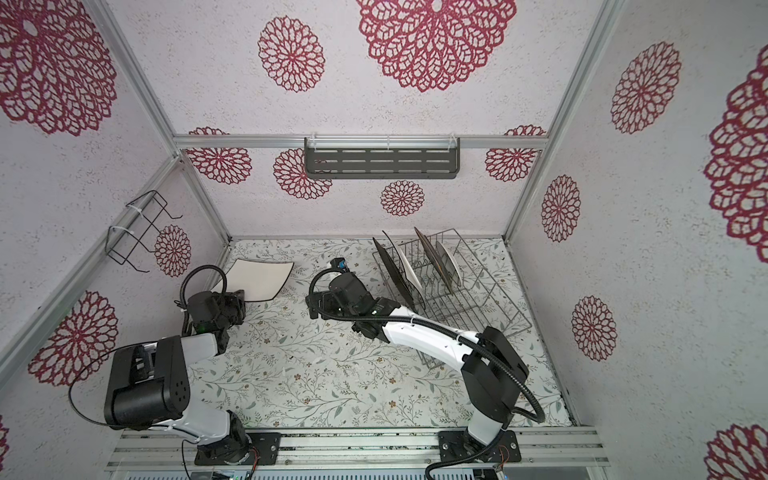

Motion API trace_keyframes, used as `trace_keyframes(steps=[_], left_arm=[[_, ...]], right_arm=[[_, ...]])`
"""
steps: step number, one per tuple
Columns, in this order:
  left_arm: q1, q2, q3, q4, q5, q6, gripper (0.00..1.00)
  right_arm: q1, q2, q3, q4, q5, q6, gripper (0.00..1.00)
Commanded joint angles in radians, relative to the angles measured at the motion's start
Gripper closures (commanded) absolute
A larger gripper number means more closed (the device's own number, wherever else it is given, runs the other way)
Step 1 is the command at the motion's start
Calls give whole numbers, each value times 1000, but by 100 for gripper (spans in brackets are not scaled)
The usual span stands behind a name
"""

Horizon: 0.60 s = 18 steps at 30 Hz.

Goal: Unload the plates from the dish rack
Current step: 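Lower the white square plate flat onto the table with the left gripper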

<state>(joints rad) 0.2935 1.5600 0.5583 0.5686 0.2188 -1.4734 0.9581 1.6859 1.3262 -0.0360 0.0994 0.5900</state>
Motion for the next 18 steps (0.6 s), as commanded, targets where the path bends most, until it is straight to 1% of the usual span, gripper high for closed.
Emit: trace_keyframes(steps=[1,4,9,18], left_arm=[[3,-33,45,99,-21,24,100],[4,-23,54,107,-14,21,100],[4,-35,60,85,-35,31,100],[4,-4,71,94,-27,21,100]], right_arm=[[-1,-3,33,-16,-3,-22,1],[0,-3,34,-23,-1,-22,1],[2,-7,34,-35,-1,-21,1],[2,-8,33,-54,5,-22,1]])
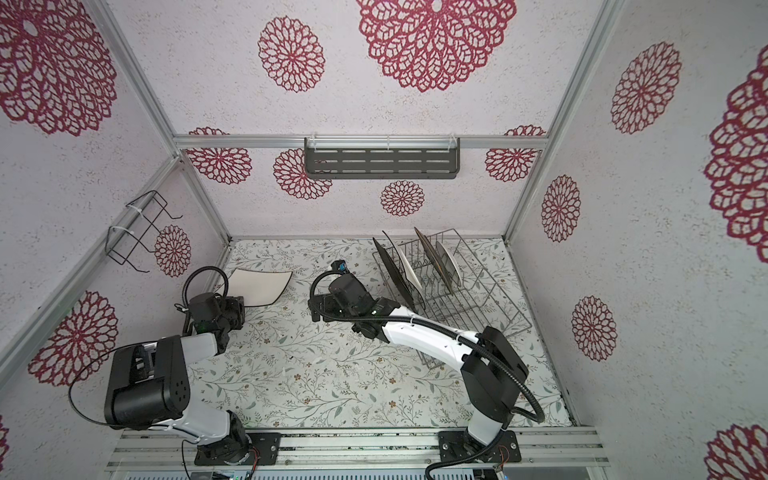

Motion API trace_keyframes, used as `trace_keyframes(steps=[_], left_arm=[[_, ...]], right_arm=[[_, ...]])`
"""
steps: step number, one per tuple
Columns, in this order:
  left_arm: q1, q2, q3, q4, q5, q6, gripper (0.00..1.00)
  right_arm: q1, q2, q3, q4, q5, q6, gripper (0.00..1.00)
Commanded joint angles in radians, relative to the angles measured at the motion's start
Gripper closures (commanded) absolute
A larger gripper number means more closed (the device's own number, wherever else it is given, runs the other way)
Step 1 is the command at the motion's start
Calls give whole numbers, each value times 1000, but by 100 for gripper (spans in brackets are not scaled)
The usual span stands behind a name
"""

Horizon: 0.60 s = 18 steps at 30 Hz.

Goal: Unload the plates from the dish rack
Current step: 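Lower the white square plate flat onto the table with the left gripper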

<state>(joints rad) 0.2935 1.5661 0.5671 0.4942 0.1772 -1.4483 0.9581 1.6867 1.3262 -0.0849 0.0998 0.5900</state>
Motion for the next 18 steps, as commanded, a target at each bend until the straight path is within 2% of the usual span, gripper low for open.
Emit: trace_keyframes(steps=[1,18], left_arm=[[4,-6,62,171,13,-5,100],[4,32,59,180,-5,-19,100]], right_arm=[[2,-9,34,-7,5,-22,1],[4,-9,30,-13,19,-17,1]])
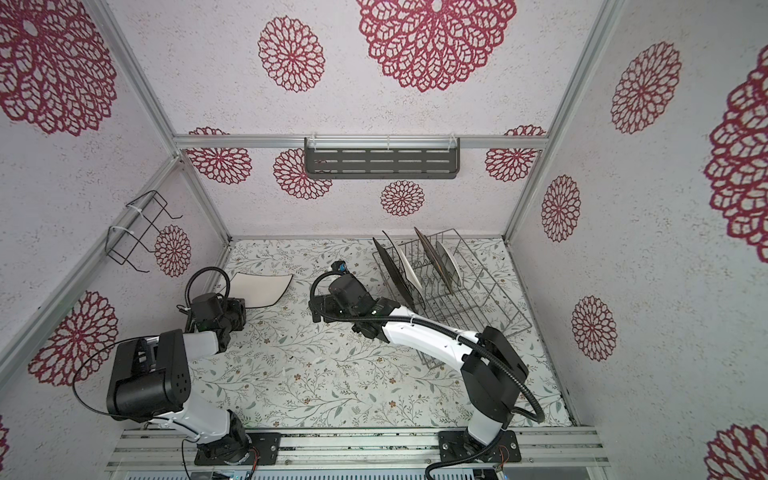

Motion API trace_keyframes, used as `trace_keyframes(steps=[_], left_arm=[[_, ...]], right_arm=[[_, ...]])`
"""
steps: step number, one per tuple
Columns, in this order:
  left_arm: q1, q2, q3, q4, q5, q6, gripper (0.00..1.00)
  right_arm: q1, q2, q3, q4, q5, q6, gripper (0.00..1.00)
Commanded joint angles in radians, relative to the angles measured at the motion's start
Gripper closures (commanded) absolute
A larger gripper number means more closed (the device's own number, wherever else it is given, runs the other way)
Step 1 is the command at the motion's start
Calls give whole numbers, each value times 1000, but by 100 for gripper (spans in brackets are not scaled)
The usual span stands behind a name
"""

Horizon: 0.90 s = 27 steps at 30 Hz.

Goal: Unload the plates from the dish rack
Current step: 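Lower the white square plate flat onto the table with the left gripper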

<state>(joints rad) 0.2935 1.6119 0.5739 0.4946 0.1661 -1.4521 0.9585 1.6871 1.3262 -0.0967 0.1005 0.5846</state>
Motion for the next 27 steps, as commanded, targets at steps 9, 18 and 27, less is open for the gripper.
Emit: trace_keyframes(steps=[9,18,27], left_arm=[[3,6,38,202,-7,-25,100],[3,17,14,220,-15,-36,80],[1,20,-1,219,-18,-37,69]], right_arm=[[5,-9,30,-4,21,-11,1],[6,-9,26,-6,29,-7,1],[6,-13,25,-10,41,-4,1]])
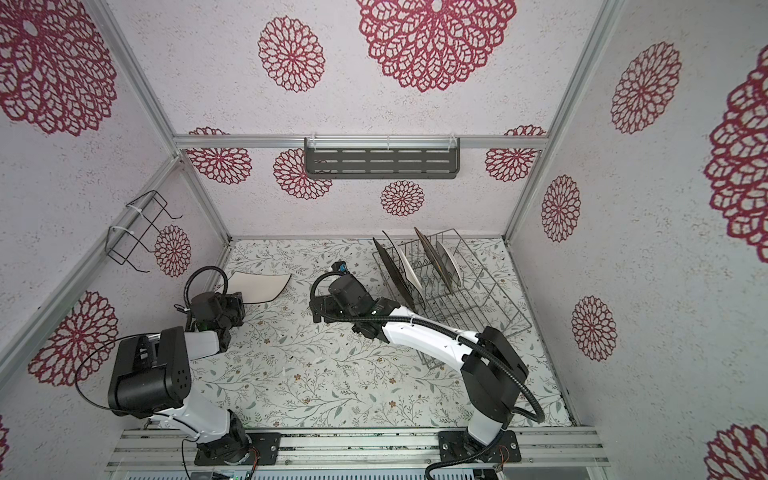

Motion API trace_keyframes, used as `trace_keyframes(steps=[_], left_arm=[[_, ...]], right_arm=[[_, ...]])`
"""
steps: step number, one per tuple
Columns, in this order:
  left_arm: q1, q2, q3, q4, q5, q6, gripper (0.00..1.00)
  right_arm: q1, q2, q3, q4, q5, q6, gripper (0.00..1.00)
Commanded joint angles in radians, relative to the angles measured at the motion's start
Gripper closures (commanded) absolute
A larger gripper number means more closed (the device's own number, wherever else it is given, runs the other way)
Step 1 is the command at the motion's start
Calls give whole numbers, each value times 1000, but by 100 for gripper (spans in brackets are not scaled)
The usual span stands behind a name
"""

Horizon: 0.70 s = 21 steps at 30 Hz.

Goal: Unload the plates from the dish rack
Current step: 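Lower the white square plate flat onto the table with the left gripper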

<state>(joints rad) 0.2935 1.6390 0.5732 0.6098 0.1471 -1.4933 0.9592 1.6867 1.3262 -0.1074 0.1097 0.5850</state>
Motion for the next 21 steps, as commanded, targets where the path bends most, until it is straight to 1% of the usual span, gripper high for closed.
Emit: trace_keyframes(steps=[1,8,14,16,21], left_arm=[[2,-8,-3,102,0,5,68],[-3,-5,-14,96,-2,2,62],[-8,-9,-15,60,0,-12,51],[-12,-20,-9,20,-5,-6,48],[-13,-44,6,-53,-17,8,42]], right_arm=[[6,-10,25,1,31,-4,1],[7,-8,27,-9,33,-4,1],[9,-18,19,-10,36,1,1],[9,-24,13,-12,40,1,1],[9,-41,-7,-14,44,1,1]])
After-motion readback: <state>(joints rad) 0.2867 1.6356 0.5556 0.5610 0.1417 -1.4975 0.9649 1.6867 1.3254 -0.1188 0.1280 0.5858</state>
